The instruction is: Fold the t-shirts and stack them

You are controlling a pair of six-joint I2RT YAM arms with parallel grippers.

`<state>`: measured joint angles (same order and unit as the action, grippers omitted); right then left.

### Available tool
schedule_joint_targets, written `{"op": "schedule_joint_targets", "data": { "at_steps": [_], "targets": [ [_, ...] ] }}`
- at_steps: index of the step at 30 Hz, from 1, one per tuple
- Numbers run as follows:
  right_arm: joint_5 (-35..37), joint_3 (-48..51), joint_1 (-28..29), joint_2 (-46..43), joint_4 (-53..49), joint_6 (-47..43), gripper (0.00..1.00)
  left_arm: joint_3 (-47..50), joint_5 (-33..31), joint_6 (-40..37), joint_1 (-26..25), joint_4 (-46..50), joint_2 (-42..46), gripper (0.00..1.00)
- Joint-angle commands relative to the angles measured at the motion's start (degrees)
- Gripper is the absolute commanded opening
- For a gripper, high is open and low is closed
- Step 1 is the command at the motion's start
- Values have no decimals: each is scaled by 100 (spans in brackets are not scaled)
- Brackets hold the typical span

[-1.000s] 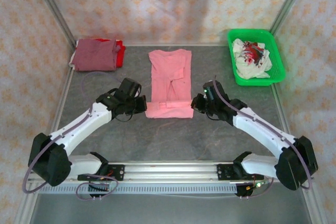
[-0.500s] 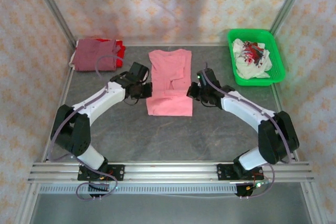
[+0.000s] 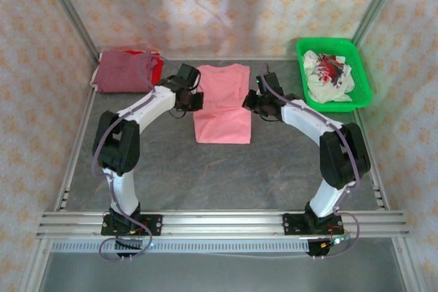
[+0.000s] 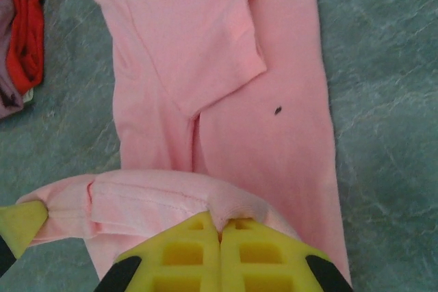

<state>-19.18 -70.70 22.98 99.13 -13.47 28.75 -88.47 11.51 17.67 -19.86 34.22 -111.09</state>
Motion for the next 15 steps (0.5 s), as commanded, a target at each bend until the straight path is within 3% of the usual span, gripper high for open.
{"op": "schedule_joint_targets", "data": {
  "at_steps": [1, 3, 5, 9, 12, 15],
  "targets": [
    [-4, -459, -219, 464, -40, -229, 29, -737, -169, -312, 136, 436, -517, 23],
    [-30, -936, -379, 837, -436, -310, 39, -1172, -330, -343, 203, 579, -754, 41],
    [-7, -1226, -457, 936, -722, -455, 46, -1431, -595, -272, 237, 755, -732, 48],
    [-150, -772, -363, 287, -623, -592, 47, -521, -735, 64, 129, 336, 296, 52],
    [-273, 97, -72, -489, -257, -507, 40, 873, -757, 287, -179, -435, 1327, 51],
    [-721, 821, 315, -834, 496, -308, 29, 2130, -277, 497, -414, -1390, 1855, 44]
  ]
}}
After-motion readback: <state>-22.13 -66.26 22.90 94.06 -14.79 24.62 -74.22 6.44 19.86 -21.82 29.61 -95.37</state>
